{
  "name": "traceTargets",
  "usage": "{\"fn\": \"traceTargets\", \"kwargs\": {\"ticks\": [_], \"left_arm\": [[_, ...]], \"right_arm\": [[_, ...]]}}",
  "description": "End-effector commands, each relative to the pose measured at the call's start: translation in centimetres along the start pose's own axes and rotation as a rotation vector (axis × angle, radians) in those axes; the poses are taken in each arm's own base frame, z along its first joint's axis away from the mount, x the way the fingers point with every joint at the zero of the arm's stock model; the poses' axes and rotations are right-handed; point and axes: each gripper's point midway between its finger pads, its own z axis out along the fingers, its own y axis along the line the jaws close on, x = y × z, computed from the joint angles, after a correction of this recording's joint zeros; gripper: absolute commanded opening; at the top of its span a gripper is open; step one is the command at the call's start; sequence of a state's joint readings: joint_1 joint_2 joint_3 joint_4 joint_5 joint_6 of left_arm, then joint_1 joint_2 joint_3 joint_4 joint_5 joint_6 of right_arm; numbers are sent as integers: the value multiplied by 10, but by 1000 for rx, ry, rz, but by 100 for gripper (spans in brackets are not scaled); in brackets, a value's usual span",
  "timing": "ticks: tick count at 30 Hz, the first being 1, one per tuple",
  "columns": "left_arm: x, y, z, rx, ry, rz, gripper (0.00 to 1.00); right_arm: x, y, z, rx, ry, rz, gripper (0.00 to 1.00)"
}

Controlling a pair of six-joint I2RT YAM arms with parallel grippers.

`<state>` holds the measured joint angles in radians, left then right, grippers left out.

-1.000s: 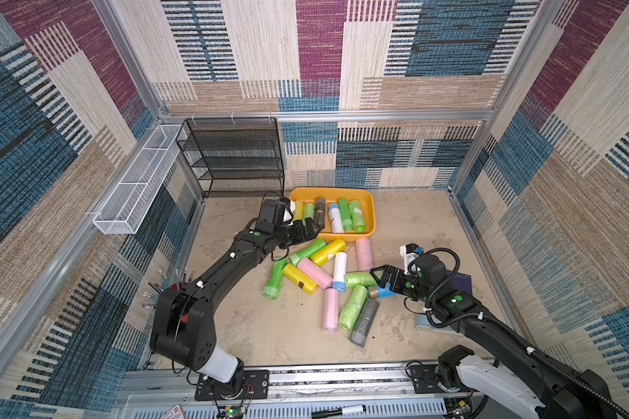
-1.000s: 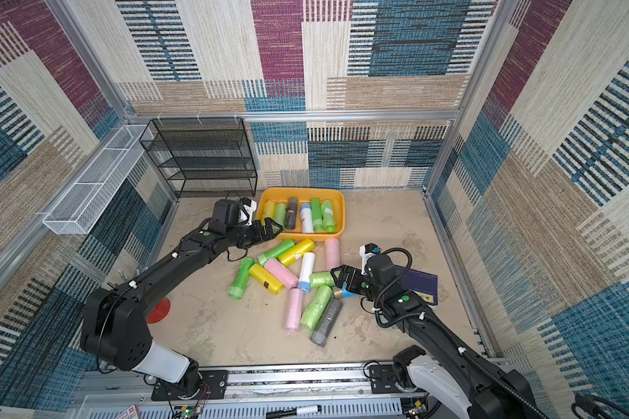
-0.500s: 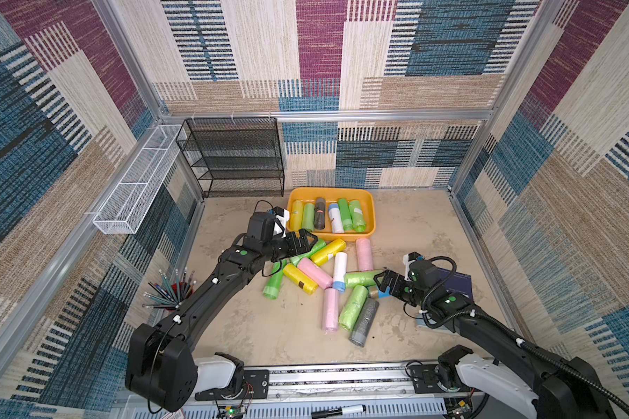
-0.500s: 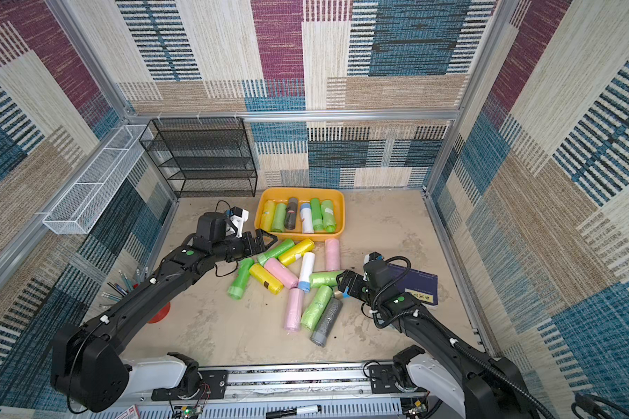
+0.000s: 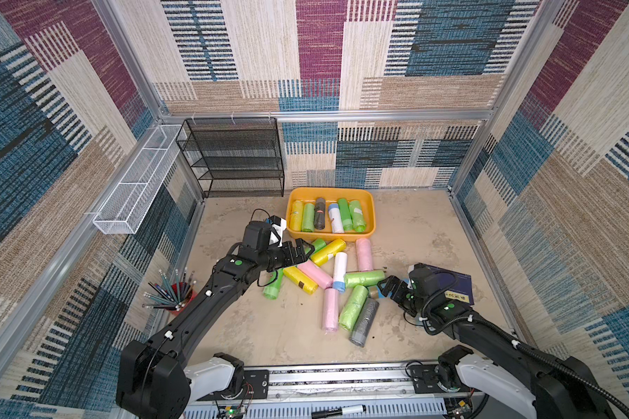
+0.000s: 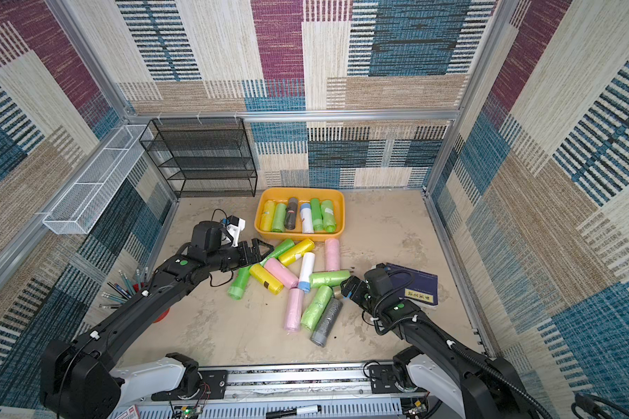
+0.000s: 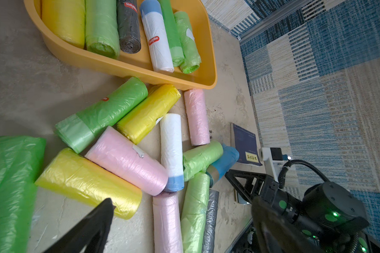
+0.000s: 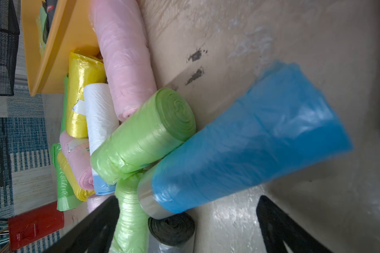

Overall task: Put the roll of trash bags into the storage box
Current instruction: Place the roll of trash bags in the storage box, then pick up the roll of trash bags from the center of the board.

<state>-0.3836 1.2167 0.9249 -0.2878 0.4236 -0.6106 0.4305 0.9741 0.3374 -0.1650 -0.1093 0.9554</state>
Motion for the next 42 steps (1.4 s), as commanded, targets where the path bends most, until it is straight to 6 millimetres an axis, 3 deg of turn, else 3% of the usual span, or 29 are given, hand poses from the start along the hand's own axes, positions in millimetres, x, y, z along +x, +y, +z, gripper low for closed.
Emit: {"fn": "traceTargets", "kwargs": {"ticks": [1, 10, 15, 22, 32, 35, 42], "left_arm": [[1, -12, -2, 80, -14, 25, 98], [4, -11, 0, 90, -12, 34, 99], [6, -13, 5, 113, 4, 35, 98], [6, -12, 8, 120, 11, 35, 99], [7, -7, 8, 98, -5, 49, 100], [8, -3, 9, 86, -8, 51, 100], [10, 3, 12, 68, -6, 50, 99]], "right_arm": [[-2, 11, 4, -68, -6, 71, 99], [1, 5, 22, -32, 35, 123, 89], [2, 2, 27, -22, 43, 149, 75], [0, -7, 28, -4, 16, 182, 73], [-1, -17, 28, 11, 3, 197, 59], [-1, -17, 28, 12, 1, 200, 51], [-3, -13, 25, -38, -14, 230, 43]]}}
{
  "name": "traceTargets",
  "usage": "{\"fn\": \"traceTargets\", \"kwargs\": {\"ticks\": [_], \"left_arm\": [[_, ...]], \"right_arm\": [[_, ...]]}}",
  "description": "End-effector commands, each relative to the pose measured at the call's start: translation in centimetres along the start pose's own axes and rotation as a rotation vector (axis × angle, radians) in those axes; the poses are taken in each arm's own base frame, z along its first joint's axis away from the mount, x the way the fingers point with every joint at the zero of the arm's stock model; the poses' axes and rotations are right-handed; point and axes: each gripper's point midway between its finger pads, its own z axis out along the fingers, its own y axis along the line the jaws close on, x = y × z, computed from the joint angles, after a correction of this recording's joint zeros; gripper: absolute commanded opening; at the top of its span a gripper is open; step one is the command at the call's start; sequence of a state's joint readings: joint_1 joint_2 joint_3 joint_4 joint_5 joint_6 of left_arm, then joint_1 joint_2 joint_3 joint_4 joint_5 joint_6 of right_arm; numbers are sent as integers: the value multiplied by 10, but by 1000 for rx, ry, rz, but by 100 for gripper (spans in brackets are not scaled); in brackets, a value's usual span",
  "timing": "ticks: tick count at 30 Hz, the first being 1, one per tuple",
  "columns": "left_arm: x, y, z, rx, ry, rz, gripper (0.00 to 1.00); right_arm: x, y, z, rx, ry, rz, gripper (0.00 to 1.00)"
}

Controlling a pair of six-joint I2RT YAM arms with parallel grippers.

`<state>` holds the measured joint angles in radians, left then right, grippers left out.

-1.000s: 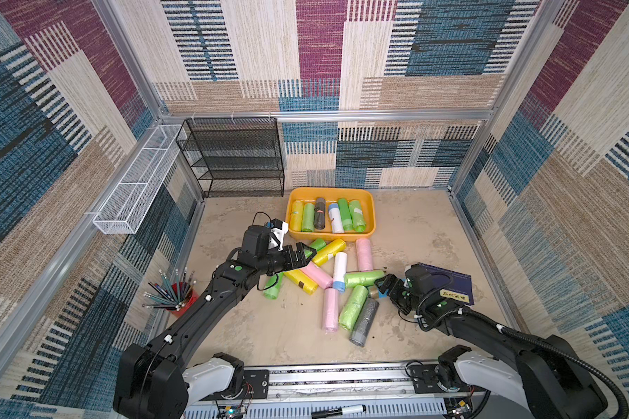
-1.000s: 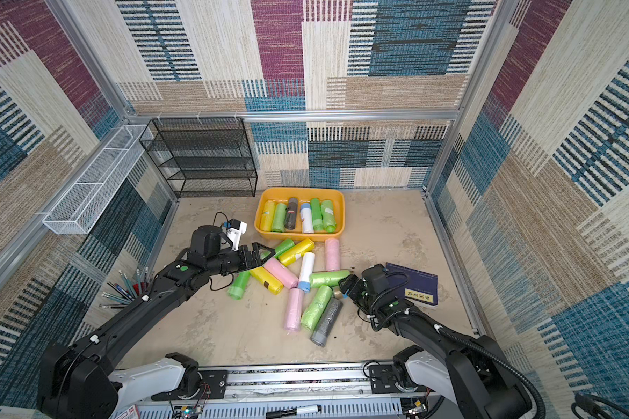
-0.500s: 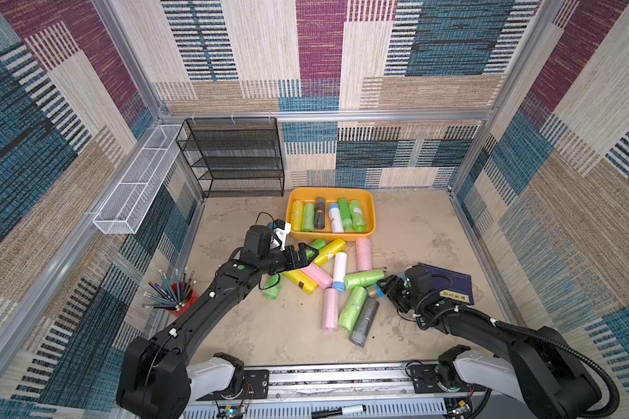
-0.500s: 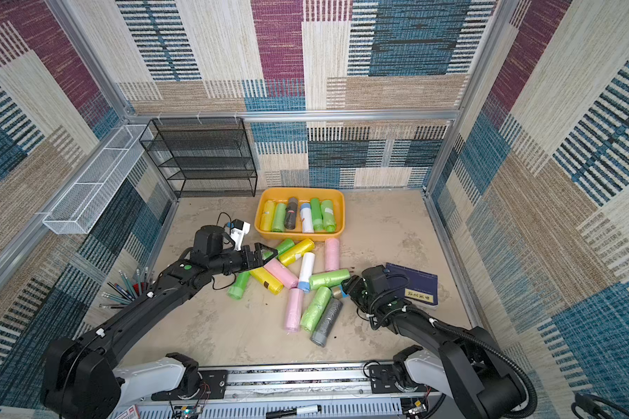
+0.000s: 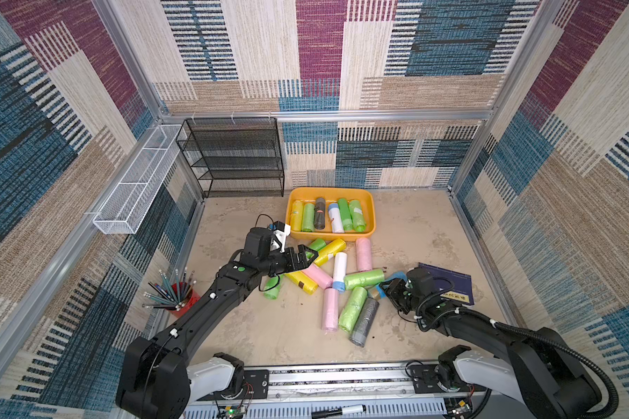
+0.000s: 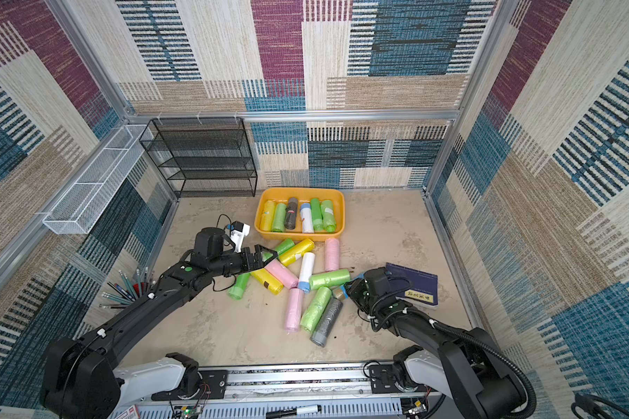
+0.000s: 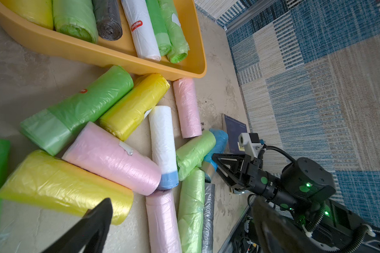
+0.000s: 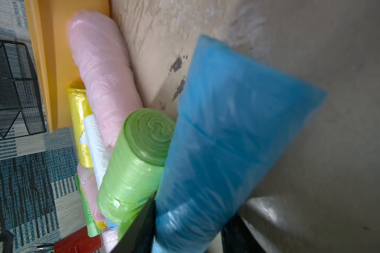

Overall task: Put the roll of trash bags into the storage box
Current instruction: Pick up the roll of trash bags from the center of the board.

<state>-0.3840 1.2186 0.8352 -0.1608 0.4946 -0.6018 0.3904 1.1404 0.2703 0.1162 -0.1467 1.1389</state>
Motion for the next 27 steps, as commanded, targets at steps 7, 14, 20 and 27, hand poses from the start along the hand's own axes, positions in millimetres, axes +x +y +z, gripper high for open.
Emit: {"fn": "traceTargets", "kwargs": {"ticks": [7, 14, 20, 27], "left_arm": [[-2, 5, 4, -13, -16, 26, 99], [0, 7, 8, -5, -3, 16, 99], [1, 8, 10, -5, 4, 12, 99], [1, 6, 11, 7, 7, 5, 98]], "right_arm": [[-12, 4, -18, -31, -83, 7, 38], [-25, 18, -35, -52, -153, -37, 36], [-34, 31, -46, -51, -190, -84, 33], [-39, 56, -52, -101, -186, -129, 33]]}}
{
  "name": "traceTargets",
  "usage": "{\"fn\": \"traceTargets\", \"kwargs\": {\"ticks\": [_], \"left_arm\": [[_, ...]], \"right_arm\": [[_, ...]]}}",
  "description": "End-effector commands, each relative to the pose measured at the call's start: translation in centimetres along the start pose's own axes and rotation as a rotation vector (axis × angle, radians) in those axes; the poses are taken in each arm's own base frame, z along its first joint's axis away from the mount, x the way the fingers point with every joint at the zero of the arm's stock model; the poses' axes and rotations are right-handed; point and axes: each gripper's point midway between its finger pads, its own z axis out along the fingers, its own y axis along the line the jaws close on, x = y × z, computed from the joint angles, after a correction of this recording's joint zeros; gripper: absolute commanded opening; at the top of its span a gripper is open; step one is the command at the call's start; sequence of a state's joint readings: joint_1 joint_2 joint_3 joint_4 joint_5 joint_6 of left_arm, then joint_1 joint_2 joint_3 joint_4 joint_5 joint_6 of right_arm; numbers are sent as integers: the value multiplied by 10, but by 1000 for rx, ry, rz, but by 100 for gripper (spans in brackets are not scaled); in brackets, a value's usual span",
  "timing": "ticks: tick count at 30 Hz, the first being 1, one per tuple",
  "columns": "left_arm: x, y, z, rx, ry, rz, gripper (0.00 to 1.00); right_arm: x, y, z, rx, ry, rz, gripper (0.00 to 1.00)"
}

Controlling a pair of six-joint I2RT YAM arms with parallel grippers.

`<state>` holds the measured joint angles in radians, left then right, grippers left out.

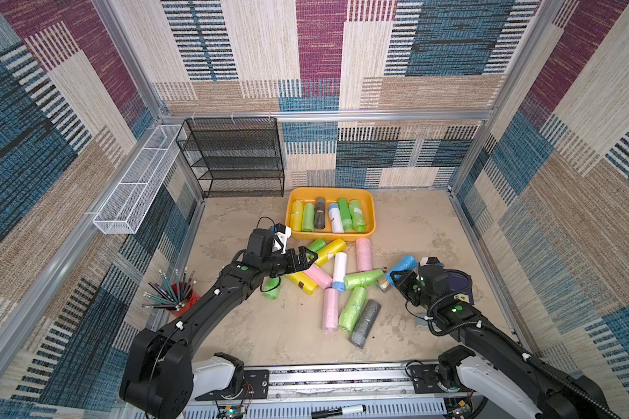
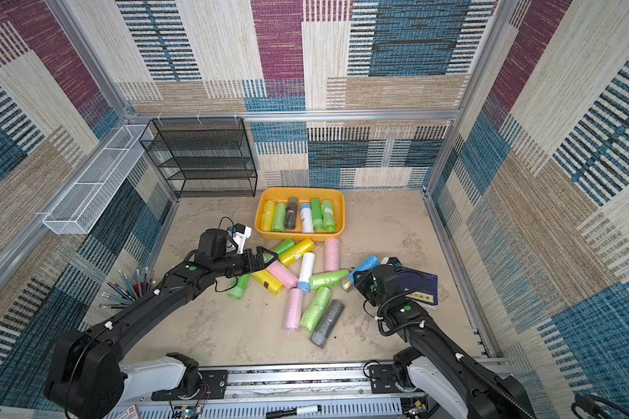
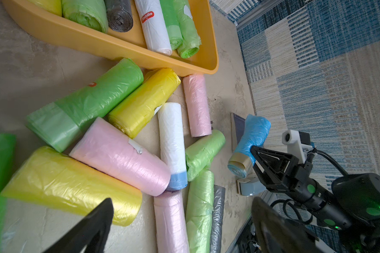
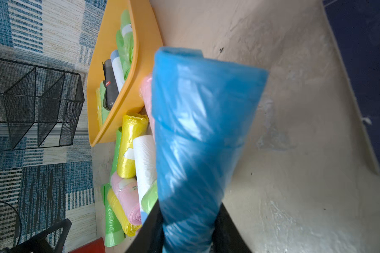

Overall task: Put the roll of trash bags into the storage box
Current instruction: Pick up the roll of trash bags from the center of the board.

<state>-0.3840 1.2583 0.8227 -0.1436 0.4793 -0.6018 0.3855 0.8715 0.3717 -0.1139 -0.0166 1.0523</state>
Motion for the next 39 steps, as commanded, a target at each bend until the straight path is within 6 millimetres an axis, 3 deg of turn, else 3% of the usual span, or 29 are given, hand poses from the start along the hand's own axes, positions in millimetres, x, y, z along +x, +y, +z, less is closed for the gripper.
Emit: {"fn": "traceTargets", "kwargs": {"ticks": [1, 39], "left_arm": [[-4, -7, 0, 36, -11, 22, 98], [6, 4, 7, 16, 23, 10, 97]], "right_arm": [[-4, 15, -1, -42, -2, -34, 33], [-28, 76, 24, -89, 12, -144, 30]]}}
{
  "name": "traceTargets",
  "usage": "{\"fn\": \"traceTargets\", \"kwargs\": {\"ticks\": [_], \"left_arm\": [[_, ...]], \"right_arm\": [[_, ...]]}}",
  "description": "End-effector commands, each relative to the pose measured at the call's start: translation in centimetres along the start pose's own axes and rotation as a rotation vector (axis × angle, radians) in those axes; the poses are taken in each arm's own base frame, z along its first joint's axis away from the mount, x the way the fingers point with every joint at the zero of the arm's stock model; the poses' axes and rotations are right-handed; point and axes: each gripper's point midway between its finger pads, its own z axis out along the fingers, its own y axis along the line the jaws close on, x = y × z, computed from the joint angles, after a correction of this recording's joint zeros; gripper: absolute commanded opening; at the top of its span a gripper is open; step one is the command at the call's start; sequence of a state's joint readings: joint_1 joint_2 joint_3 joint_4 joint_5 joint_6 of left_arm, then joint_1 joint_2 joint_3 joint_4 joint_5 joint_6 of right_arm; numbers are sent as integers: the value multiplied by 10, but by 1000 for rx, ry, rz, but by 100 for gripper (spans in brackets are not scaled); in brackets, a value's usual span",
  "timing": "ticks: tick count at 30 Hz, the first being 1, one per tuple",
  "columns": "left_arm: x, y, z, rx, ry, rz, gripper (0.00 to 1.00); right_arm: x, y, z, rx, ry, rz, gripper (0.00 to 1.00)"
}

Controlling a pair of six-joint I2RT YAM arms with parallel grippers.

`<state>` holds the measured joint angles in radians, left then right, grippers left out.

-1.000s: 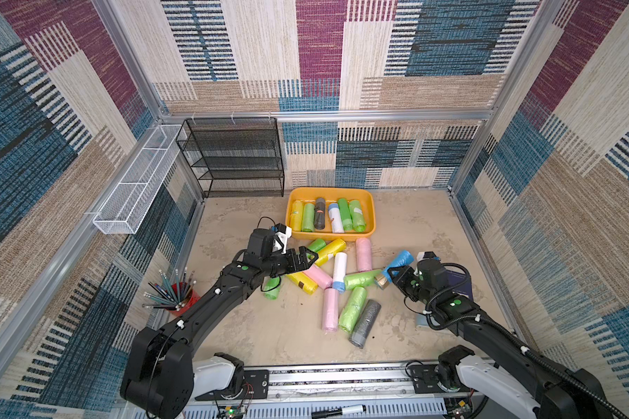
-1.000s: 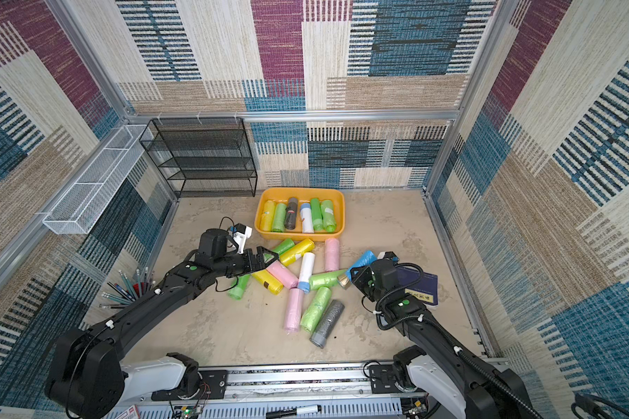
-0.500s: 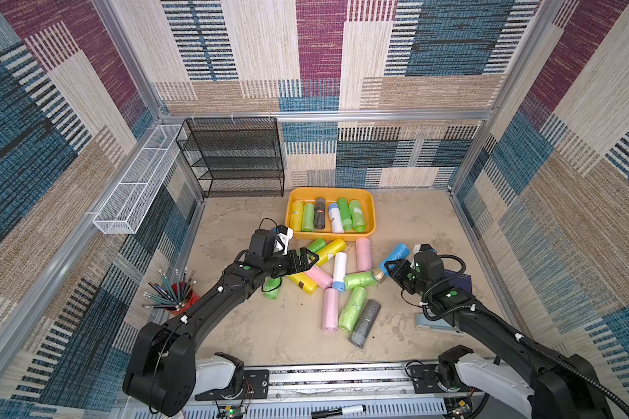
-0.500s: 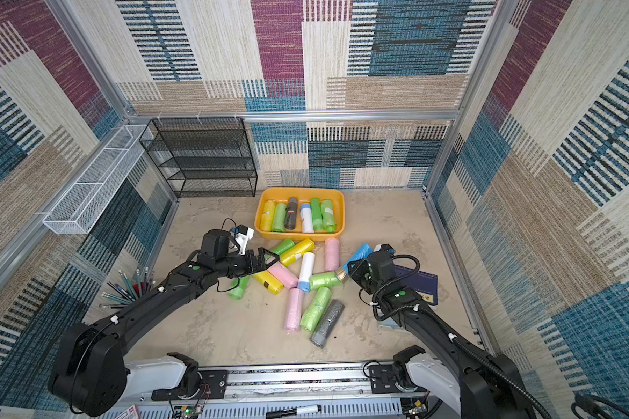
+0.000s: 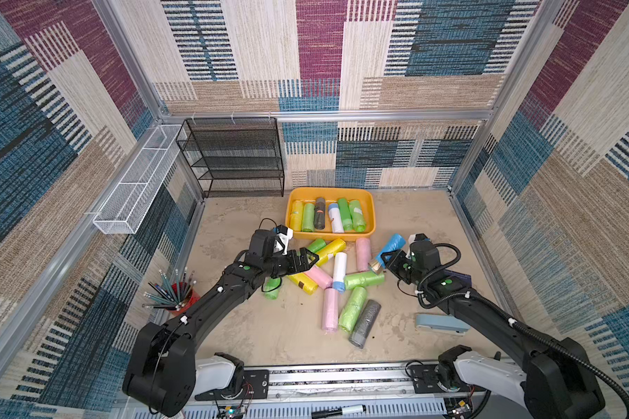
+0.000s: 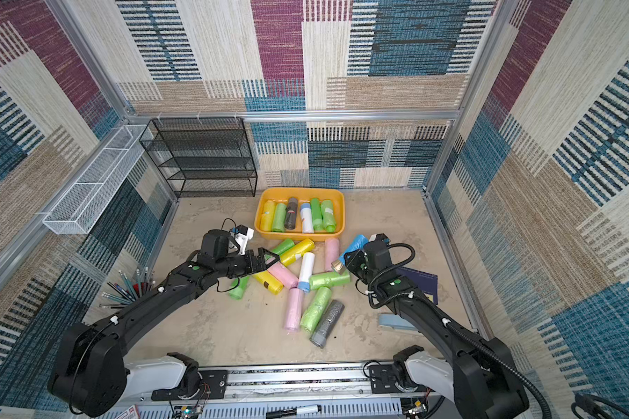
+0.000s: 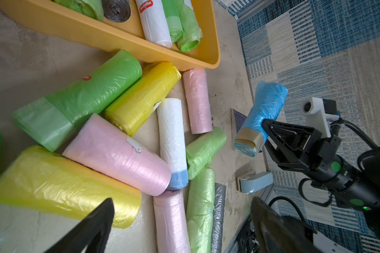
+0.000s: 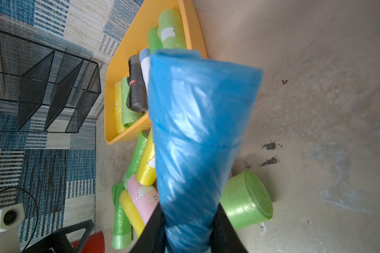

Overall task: Put the roll of trash bags into the storage box
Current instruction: Pick up the roll of trash bags from the center of the board, then place the roll of trash bags in the storage box.

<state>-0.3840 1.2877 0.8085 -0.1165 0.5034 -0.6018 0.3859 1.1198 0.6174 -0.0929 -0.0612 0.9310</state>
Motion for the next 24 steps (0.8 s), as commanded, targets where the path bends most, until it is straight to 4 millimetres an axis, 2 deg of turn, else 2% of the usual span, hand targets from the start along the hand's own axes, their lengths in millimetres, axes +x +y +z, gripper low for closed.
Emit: {"fn": "traceTargets", "kwargs": {"ticks": [1, 9, 13, 18, 24], "left_arm": [[1, 0, -1, 1, -1, 16, 97], [0, 0, -1, 3, -6, 17, 96], [2, 8, -5, -47, -17, 19, 96], [7, 22, -14, -113, -45, 25, 97], [10, 22, -26, -140, -57, 30, 97]], "right_arm": [[-7, 15, 0, -48, -19, -24, 30], [-14, 27, 5, -70, -23, -46, 30], [-19, 36, 11, -75, -21, -83, 30], [-31, 53, 23, -75, -16, -162, 30], [-37, 79, 46, -115, 27, -230, 29]]}}
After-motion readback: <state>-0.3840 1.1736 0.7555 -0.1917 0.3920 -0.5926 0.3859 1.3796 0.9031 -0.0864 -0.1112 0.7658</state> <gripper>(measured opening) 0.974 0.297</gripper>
